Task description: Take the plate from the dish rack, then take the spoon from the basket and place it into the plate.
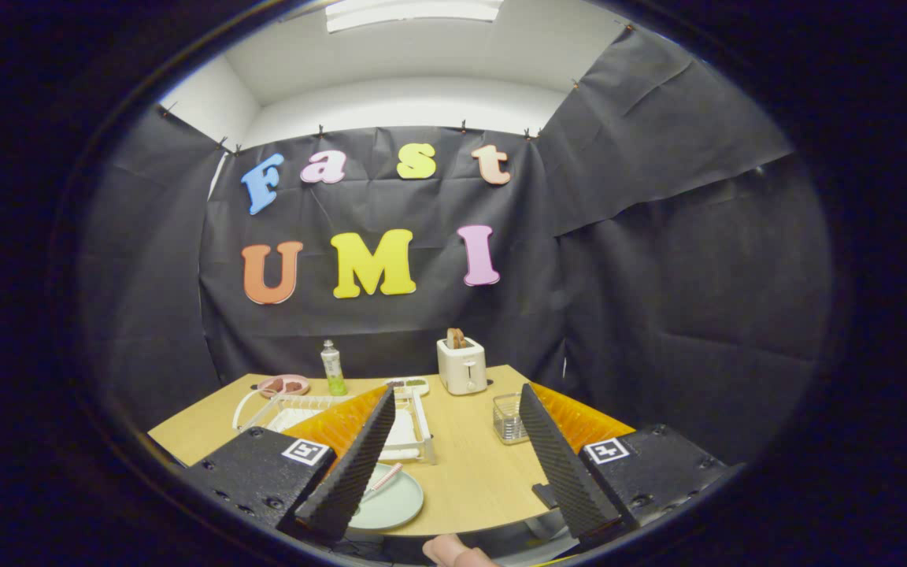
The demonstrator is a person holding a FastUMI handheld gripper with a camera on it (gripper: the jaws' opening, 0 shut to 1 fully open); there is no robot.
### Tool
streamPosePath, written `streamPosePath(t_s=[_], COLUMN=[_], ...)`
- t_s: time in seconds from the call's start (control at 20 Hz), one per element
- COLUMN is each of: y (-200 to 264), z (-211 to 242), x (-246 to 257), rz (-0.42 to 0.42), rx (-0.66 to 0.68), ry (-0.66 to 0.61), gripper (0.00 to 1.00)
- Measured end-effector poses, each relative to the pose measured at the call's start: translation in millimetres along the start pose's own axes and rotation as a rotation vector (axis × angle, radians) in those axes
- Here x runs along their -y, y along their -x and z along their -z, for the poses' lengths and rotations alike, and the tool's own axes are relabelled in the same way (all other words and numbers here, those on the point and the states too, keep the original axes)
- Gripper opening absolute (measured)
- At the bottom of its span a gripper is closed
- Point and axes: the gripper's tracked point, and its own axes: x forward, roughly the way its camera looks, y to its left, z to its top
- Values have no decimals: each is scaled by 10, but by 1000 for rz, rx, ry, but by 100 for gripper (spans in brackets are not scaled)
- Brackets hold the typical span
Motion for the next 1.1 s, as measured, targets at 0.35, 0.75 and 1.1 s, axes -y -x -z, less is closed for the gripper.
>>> streamPosePath(t_s=[0.35, 0.75, 1.1], y=[144, 203, 191], z=[-63, -82, -55], x=[145, 1, -137], rz=[-9, -37, -59], rx=[-1, 2, -7], ry=[46, 77, 106], gripper=[100, 100, 100])
